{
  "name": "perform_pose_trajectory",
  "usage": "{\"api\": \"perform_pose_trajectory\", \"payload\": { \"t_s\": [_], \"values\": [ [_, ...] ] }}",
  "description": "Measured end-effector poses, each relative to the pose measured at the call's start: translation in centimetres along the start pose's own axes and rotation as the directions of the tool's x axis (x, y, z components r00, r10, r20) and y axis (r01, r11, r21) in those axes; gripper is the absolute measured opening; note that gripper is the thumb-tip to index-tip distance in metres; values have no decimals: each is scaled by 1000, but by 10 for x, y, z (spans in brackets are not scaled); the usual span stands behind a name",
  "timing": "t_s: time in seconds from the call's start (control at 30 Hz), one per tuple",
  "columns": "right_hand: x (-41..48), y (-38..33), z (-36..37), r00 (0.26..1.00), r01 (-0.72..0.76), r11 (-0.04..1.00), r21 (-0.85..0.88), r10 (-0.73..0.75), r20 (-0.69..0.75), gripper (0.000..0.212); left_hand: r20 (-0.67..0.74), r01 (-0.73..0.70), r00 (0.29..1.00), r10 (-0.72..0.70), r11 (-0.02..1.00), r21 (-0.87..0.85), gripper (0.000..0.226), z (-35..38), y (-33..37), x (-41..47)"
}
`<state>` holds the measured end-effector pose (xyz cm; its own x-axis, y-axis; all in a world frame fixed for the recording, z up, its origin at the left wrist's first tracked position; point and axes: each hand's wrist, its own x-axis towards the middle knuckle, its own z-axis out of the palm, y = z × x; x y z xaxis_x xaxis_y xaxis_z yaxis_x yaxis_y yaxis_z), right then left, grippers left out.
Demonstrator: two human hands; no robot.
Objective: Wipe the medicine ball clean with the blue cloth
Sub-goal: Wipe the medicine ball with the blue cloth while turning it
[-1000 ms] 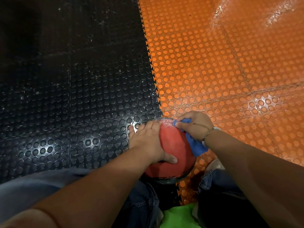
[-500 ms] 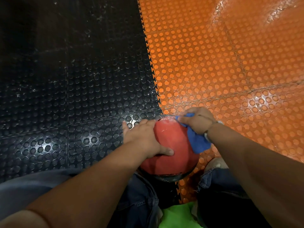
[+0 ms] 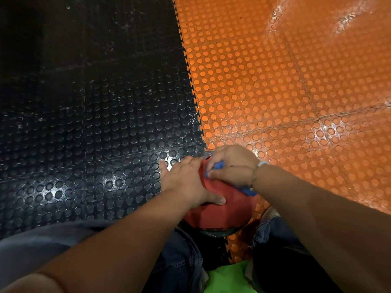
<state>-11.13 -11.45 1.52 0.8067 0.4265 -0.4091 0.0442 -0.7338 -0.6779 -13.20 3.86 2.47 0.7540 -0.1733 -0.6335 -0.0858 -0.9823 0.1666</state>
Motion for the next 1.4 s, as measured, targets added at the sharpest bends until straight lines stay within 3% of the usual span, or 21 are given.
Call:
{"api": "perform_pose_trajectory", "payload": {
  "t_s": [0.07,0.2,0.3,0.37,0.53,0.63,0.7,0.8,0.9,0.97,1.03,1.07,1.13,1.2,1.23,1.3,1.4],
  "values": [
    [0,-6,2,995,75,995,-71,-71,65,10,-2,-1,1000,1,1000,0,123,-1,0,0],
    [-7,9,-14,986,-129,991,20,131,-100,15,2,-10,1000,10,1000,-10,121,-1,3,-3],
    [-6,-3,0,992,-18,960,-279,-18,-126,18,9,7,1000,-7,1000,-25,122,-1,4,0],
    [-6,-13,12,992,72,937,-342,-105,-77,19,12,13,1000,-13,1000,-18,122,-1,2,0],
    [-6,3,-4,982,-140,985,-98,125,-144,20,2,-8,1000,8,1000,-29,121,1,4,-2],
    [-6,-10,9,987,-86,950,-299,39,-157,20,-7,-9,1000,8,999,-49,121,2,3,1],
    [-7,-18,18,992,-2,944,-331,-39,-117,19,-10,-4,1000,4,999,-54,121,2,1,2],
    [-7,-3,6,982,-146,981,-128,128,-139,19,-6,-10,1000,9,999,-45,121,2,0,0],
    [-11,12,-3,914,-316,949,0,304,-267,23,-8,-15,1000,14,999,-42,122,4,1,-1],
    [-13,2,6,925,-298,938,-176,239,-296,23,-6,-17,1000,17,1000,-22,123,4,0,-1],
    [-14,-16,22,966,-135,917,-375,37,-256,24,-3,-11,1000,11,1000,-16,124,3,-2,1],
    [-14,-19,25,972,-75,919,-387,-19,-233,24,1,-6,1000,6,1000,-17,124,2,-3,1],
    [-15,-10,13,968,-153,969,-194,107,-225,22,18,-1,1000,1,1000,-13,124,1,-5,0],
    [-17,9,0,921,-307,948,84,318,-225,23,29,-3,1000,4,1000,-13,124,1,-5,-2],
    [-19,14,-4,898,-361,926,113,378,-224,26,30,-6,1000,7,1000,-16,124,1,-4,-2],
    [-16,10,1,900,-389,920,-50,368,-233,28,32,-9,999,9,1000,-9,125,0,-1,-2],
    [-12,-15,18,957,-240,938,-249,185,-225,27,29,-5,1000,5,1000,-4,125,0,-1,1]
  ]
}}
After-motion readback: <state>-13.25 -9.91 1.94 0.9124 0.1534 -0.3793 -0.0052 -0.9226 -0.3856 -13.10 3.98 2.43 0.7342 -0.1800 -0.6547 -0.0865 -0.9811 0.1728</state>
